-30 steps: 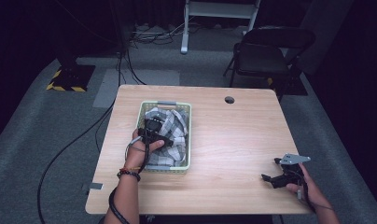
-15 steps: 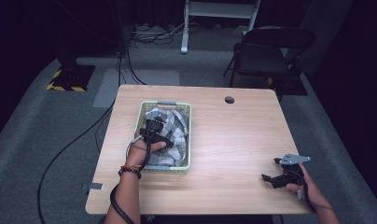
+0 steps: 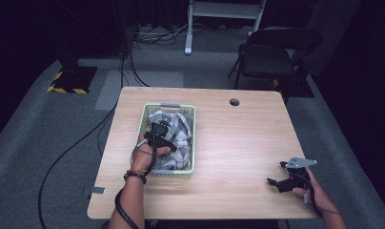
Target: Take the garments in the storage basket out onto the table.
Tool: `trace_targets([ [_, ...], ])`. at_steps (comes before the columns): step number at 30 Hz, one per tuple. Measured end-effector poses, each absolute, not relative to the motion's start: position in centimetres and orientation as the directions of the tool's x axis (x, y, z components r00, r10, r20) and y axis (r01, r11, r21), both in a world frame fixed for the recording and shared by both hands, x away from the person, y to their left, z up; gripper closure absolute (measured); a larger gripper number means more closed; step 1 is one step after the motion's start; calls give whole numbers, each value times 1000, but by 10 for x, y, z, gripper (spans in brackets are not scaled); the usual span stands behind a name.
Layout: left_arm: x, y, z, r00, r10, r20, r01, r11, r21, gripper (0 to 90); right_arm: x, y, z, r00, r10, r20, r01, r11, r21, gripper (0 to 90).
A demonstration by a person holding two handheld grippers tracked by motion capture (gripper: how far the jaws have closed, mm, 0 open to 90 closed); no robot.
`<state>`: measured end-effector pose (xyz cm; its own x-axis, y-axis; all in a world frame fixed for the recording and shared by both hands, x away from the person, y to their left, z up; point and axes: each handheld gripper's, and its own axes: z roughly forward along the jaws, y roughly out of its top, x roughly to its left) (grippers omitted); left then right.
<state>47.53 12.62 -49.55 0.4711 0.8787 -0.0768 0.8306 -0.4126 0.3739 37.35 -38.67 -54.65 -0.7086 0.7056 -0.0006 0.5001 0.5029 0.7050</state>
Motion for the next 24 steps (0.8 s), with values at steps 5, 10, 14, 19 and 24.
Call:
trace_targets([
  [5, 475, 127, -492, 475, 877, -69, 828, -419, 373, 255, 373, -387, -546, -709, 706, -1, 500, 503, 705, 0],
  [10, 474, 128, -491, 464, 884, -61, 828, -408, 384, 330, 374, -387, -546, -709, 706, -1, 500, 503, 705, 0],
  [14, 471, 127, -490, 466, 883, -48, 819, -410, 401, 411, 373, -387, -546, -709, 706, -1, 500, 503, 705, 0],
  [19, 469, 127, -486, 474, 879, -38, 806, -416, 422, 485, 373, -387, -546, -708, 706, 0, 500, 503, 705, 0],
  [24, 466, 127, -484, 478, 878, -27, 794, -418, 440, 527, 373, -387, -546, -709, 706, -1, 500, 503, 705, 0],
])
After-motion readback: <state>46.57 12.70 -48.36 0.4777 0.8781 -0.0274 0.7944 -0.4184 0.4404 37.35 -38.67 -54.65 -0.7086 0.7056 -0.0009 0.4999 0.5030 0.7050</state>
